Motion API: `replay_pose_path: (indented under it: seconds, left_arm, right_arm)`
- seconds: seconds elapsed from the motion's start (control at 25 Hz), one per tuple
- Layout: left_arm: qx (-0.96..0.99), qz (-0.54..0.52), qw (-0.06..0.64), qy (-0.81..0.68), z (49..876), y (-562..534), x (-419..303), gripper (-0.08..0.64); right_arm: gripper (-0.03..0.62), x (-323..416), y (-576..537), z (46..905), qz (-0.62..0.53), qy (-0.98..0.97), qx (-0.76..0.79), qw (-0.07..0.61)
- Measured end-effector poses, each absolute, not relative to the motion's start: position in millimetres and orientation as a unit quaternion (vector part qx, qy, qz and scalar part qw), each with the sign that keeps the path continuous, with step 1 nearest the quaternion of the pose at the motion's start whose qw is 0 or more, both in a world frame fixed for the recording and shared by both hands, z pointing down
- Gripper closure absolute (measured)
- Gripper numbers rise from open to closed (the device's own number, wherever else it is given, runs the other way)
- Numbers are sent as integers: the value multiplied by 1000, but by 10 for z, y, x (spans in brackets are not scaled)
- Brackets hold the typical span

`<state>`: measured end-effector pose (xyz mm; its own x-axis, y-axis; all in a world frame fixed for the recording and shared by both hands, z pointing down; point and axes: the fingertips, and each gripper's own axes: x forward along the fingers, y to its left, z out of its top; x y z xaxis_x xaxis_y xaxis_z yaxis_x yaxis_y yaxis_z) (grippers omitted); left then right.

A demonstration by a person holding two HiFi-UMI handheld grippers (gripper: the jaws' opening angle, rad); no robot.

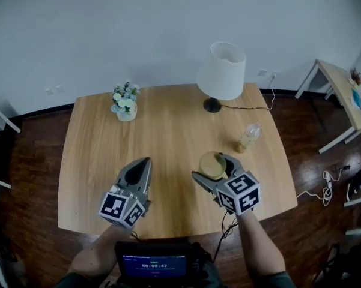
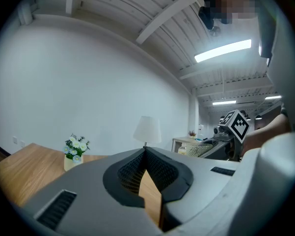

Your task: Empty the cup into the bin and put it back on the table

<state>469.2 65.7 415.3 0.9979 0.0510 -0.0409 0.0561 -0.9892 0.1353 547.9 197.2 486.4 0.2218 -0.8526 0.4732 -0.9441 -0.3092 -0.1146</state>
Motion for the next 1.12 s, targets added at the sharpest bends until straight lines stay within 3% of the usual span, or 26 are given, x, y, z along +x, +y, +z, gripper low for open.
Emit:
replay_pose_path:
  seconds: [1.12]
  left_arm:
    - [986,126,112,11,5743,493,5454,569]
  right_arm:
    - [193,5933,1477,6350,290,-573,760,99]
